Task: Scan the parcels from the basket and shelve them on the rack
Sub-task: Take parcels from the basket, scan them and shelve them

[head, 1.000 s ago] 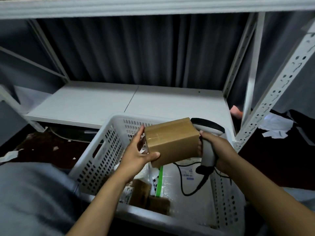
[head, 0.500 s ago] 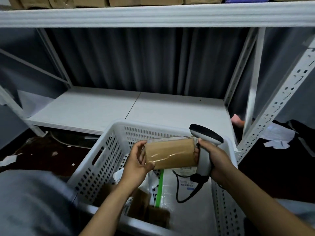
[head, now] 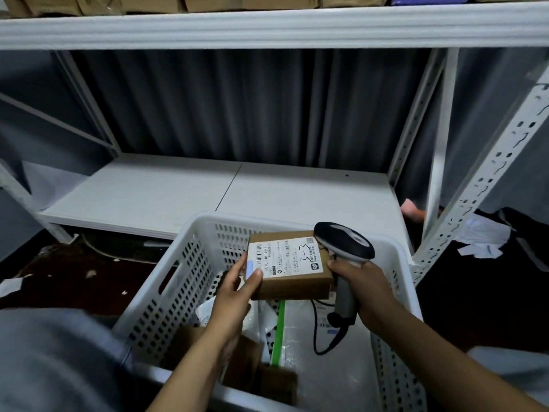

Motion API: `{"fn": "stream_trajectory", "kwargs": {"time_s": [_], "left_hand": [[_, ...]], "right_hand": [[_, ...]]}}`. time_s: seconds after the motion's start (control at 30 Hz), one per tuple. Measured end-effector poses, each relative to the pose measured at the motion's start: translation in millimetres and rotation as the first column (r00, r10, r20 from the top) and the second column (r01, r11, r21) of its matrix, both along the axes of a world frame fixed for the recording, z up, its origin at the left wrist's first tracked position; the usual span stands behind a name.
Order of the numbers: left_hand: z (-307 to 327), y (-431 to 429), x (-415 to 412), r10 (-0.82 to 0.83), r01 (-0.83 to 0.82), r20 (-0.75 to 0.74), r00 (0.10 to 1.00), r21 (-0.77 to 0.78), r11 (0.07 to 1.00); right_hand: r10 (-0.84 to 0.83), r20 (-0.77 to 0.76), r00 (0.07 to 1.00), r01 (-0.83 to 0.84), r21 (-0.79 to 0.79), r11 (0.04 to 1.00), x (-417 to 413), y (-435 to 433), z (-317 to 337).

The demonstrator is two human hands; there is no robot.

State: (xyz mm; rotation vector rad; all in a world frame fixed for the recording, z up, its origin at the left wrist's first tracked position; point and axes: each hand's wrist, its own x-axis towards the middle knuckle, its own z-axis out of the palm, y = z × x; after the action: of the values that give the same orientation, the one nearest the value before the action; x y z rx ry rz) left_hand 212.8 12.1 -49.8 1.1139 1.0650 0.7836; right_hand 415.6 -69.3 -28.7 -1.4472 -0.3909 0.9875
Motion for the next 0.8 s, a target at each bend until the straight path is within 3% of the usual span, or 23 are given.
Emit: {"fn": "stream_trajectory", "kwargs": {"time_s": [0.17,0.33,0.43,0.57,0.67,0.8], "left_hand": [[-4,2,-1,0.051,-0.027,0.154,0.987,-0.157,0.987],[-4,6,-4,0.161,-0.122,0.198,0.967,-0.196,0.973],[-3,13,-8,0.181,-0.167,0.136,0.974,-0.109,0.980],[0,23,-19,0.126,-0.100,-0.124,0.984,0.195,0.976],[-2,30,-30,0.145,-0.114,-0.157,0.977,0.189,0.975],[-5,33,-38,0.158,-0.133,-0.139,0.978,0.172,0.976]], "right_hand": [[0.094,0.080,0.992,-0.093,-0.023,0.995,-4,1,-1],[0.299,0.058,0.952,-0.298,-0.030,0.954,-11,-3,-3],[0.396,0.117,0.911,-0.386,-0.102,0.917,-11,-3,6],[0.453,0.325,0.831,-0.416,-0.180,0.892,-4,-2,25],[0.518,0.414,0.749,-0.465,-0.229,0.855,3,-2,39],[0.540,0.412,0.734,-0.495,-0.222,0.840,7,-7,51]]}}
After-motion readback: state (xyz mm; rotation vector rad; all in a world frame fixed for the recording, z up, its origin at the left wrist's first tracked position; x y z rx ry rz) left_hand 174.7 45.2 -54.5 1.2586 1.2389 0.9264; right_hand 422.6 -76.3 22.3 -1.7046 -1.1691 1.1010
